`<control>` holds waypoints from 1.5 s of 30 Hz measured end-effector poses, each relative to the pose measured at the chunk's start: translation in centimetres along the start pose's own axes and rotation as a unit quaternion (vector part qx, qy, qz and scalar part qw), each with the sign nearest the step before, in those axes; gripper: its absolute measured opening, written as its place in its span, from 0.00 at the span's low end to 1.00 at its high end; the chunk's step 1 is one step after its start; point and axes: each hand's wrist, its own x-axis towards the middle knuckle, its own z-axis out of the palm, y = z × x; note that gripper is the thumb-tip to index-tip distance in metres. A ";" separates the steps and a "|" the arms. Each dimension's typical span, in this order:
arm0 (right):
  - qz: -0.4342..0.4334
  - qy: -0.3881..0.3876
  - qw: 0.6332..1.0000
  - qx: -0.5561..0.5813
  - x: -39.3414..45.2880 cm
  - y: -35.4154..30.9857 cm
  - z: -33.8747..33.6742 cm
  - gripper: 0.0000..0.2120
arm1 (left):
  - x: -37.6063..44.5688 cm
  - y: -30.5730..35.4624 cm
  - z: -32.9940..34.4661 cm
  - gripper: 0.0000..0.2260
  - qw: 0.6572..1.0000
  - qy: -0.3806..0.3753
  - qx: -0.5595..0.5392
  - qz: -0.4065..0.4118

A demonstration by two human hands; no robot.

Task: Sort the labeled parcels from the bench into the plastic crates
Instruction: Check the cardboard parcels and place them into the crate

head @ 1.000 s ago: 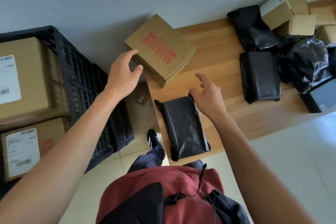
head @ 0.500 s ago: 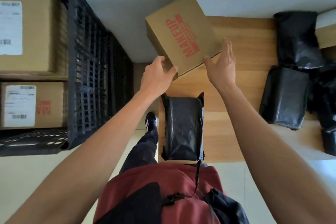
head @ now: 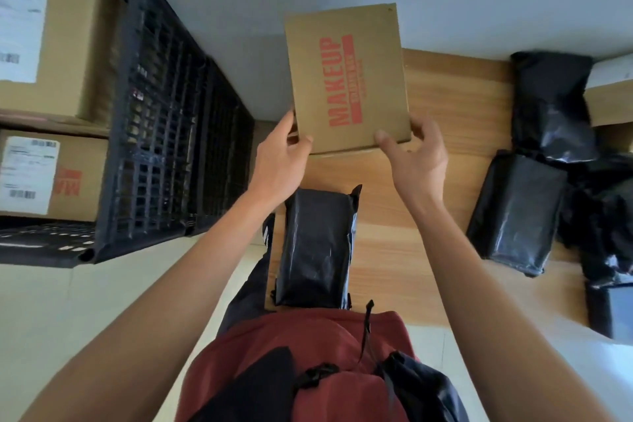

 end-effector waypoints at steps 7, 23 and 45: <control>0.026 -0.009 0.988 0.154 -4.6 -0.5 -3.5 0.22 | -4.3 1.1 0.7 0.23 0.999 -0.004 -0.018 0.047; -0.241 0.103 0.964 -0.032 -7.0 3.9 -3.7 0.27 | -4.6 -0.2 7.3 0.32 0.997 -0.054 -0.001 -0.054; -0.200 -0.038 0.971 0.125 -8.2 3.8 -4.3 0.33 | -6.2 2.2 7.1 0.35 0.998 -0.003 -0.068 -0.019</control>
